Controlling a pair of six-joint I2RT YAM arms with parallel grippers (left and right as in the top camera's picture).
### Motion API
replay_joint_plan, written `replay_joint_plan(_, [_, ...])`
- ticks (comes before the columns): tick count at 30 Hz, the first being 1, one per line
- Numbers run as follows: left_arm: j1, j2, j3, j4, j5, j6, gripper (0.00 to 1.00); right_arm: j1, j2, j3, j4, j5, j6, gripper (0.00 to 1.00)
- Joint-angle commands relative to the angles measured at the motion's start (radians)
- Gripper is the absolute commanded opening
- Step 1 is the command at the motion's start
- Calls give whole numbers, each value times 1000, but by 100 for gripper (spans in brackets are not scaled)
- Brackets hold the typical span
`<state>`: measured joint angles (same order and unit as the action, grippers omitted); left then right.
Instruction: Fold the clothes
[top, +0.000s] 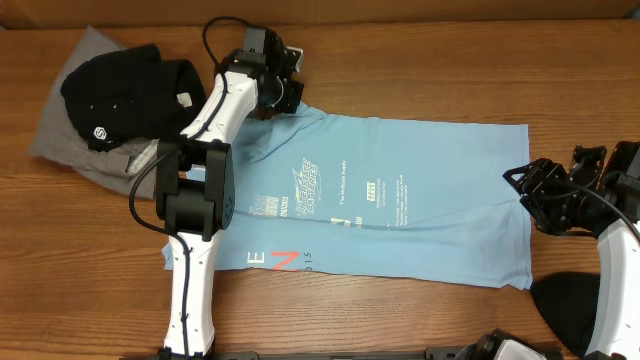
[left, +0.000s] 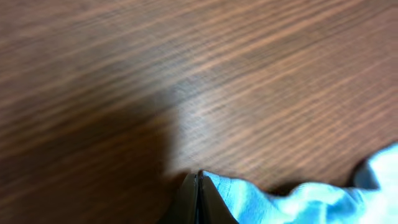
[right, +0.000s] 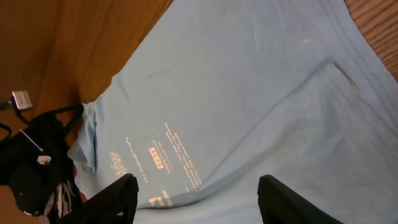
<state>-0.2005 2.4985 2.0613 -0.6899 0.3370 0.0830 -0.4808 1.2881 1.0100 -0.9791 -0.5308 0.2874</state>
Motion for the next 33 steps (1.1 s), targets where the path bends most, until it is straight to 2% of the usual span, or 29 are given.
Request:
replay_joint_plan(1, [10,-30,37,-32,107,7,4,4,-9,24,3,7,-8,65])
replay_joint_plan(9, [9,-89,43,-138,134,6,4,4,-9,24,3,7,-8,65])
replay_joint_plan(20, [3,-170,43,-200,132,7,4,4,-9,24,3,7,-8,65])
replay_joint_plan(23, [-10,-172,42,-236,44,7,4,4,-9,24,3,6,-8,65])
replay_joint_plan(24, [-14,-170,42,-235,-26,7,6,4,-9,24,3,6,-8,65])
replay_joint_plan(26, [-19,-164,40,-212,-150,7,30,4,-9,24,3,6,-8,65])
replay_joint_plan(28, [-20,-151,34,-171,-183,7,44,4,-9,24,4,7,-8,65])
replay_joint_plan(30, [-20,-127,34,-149,-177,7,52,4,-9,24,4,7,-8,65])
replay_joint_plan(33, [-21,-80,34,-122,-128,7,53,4,-9,24,3,7,-8,65])
